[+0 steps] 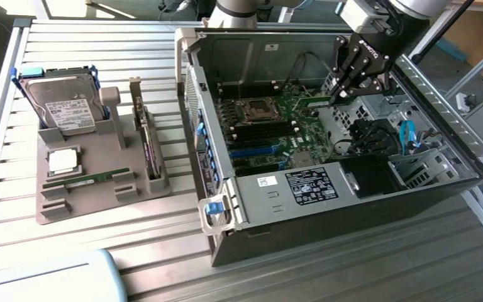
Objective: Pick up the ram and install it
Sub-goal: 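Insert the ram into the slot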
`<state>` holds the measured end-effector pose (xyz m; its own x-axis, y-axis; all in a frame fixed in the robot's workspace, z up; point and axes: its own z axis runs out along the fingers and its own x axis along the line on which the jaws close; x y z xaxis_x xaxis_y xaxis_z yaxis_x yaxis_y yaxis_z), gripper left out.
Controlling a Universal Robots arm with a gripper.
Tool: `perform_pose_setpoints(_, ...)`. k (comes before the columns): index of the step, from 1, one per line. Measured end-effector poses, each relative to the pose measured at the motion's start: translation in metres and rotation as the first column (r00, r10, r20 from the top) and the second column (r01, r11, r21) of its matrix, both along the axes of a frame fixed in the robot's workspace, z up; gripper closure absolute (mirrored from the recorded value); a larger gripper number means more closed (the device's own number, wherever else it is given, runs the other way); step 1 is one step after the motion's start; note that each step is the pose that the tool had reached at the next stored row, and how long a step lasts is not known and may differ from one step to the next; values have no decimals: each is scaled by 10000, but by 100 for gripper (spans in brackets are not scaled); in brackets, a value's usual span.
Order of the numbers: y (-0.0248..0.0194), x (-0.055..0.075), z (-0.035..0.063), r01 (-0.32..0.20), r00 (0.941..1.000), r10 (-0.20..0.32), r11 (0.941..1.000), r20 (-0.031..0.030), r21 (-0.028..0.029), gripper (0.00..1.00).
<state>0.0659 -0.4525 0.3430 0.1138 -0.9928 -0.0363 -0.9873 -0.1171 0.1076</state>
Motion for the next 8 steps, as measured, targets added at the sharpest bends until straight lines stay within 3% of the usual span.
perform_pose_setpoints(8, 105, -104, -142, 92, 10000, -92, 10000, -16, -11, 86)
